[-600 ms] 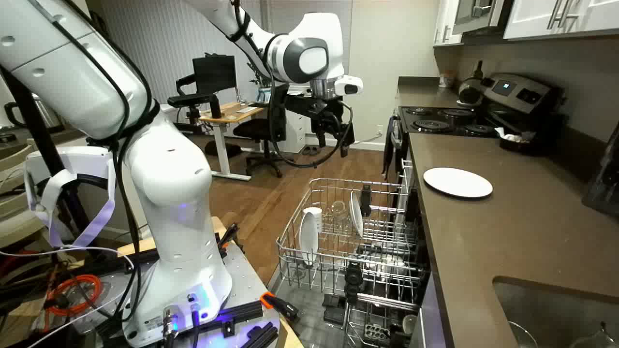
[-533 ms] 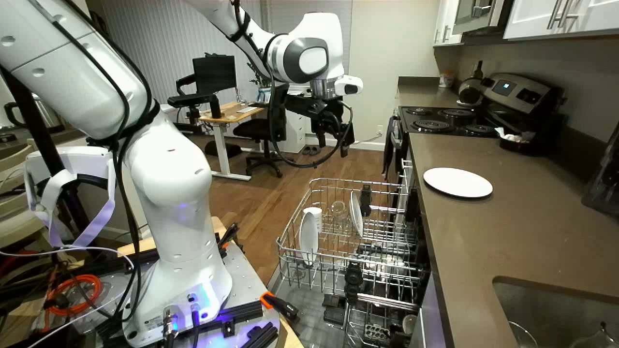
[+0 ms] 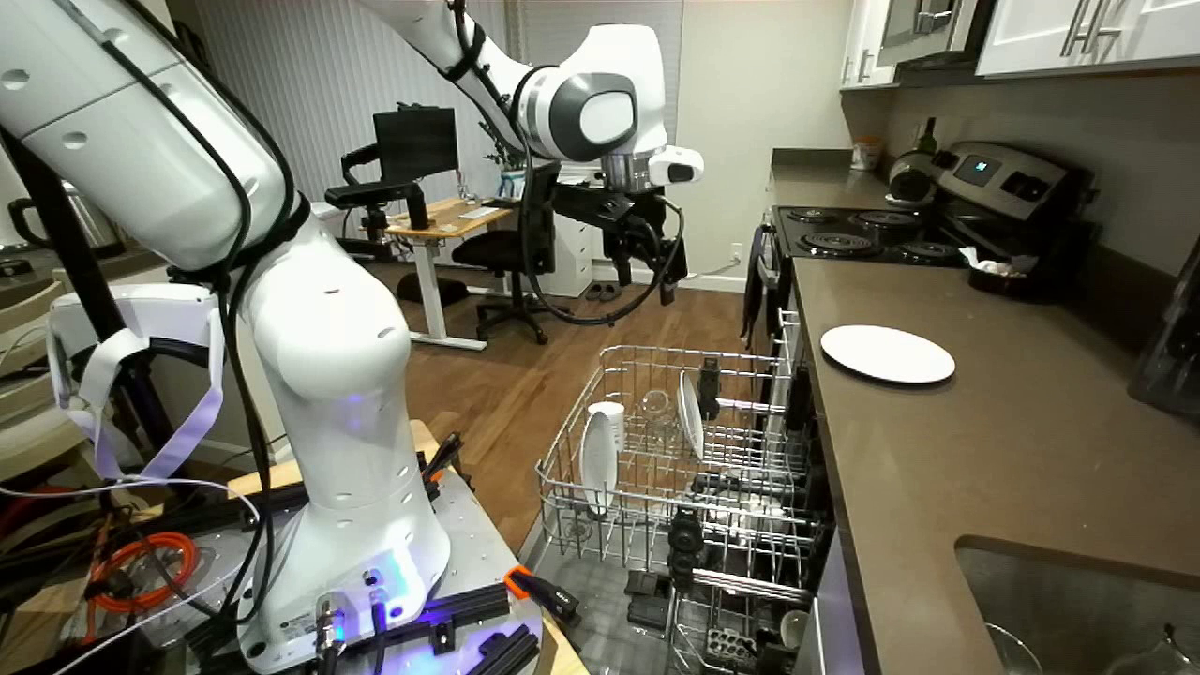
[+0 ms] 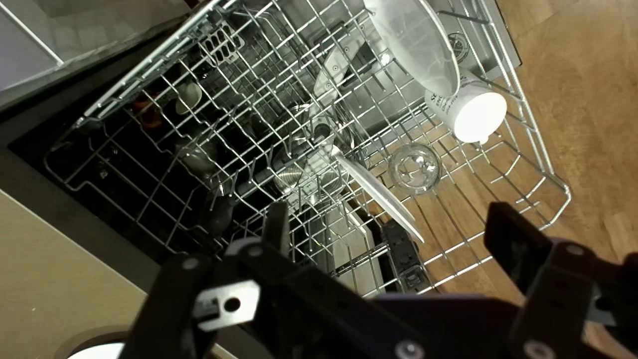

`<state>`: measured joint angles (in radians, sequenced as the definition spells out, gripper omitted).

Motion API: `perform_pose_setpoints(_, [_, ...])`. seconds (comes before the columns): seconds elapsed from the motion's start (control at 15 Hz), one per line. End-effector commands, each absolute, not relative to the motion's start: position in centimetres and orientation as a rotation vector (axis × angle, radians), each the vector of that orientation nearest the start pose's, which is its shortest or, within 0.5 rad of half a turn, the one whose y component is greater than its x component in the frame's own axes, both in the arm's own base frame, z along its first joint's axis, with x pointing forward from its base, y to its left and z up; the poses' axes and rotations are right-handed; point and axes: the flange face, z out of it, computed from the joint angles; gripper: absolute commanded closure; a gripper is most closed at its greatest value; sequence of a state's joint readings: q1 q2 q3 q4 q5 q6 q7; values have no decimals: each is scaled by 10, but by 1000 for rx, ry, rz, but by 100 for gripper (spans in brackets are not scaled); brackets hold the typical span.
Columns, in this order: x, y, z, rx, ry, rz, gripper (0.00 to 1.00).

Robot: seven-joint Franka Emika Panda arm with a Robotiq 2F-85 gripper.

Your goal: Move the white plate on the left side of the dishwasher rack to the right side of the rack

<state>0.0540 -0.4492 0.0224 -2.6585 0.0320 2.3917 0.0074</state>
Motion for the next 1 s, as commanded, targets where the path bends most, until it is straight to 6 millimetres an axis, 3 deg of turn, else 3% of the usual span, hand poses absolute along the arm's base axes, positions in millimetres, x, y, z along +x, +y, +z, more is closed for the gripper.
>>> perform_pose_setpoints(0.0, [399,31,402,-3107,-72,-282,0])
perform_pose_setpoints(0.13, [399,31,402,-3107,-72,-282,0])
perform_pose_setpoints(0.4, [422,41,406,-3112,-144,-325,0])
perform_pose_setpoints(0.93, [488,99,407,-3146,-487,-397,0])
